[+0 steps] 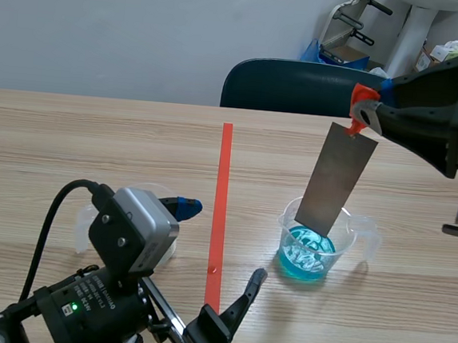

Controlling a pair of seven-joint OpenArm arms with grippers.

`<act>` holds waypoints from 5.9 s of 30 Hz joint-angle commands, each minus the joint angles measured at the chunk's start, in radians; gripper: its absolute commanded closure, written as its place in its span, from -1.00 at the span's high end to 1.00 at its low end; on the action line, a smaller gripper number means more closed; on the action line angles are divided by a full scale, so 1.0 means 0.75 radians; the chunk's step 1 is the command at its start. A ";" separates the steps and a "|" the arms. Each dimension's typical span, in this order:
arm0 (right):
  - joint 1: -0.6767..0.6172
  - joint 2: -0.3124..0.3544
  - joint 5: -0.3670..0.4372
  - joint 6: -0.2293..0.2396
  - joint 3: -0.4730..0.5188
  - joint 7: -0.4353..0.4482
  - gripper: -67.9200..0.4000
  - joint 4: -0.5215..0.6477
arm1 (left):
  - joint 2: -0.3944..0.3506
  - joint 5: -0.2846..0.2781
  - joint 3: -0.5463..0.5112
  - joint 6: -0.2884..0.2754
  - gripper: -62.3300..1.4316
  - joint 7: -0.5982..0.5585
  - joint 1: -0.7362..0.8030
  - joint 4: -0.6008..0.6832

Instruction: Do the redox reaction experiment

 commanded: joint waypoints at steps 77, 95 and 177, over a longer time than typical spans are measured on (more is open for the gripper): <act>-0.044 0.001 0.160 0.008 0.176 -0.197 -0.96 0.156 | 0.004 -0.008 0.005 -0.004 1.00 -0.018 -0.004 0.018; -0.044 0.001 0.160 0.008 0.176 -0.202 -0.96 0.156 | 0.004 -0.008 0.005 -0.004 1.00 -0.018 -0.004 0.018; -0.043 0.002 0.161 0.008 0.175 -0.207 -0.96 0.156 | 0.483 -0.017 0.147 -0.024 -0.86 0.127 -0.517 -0.601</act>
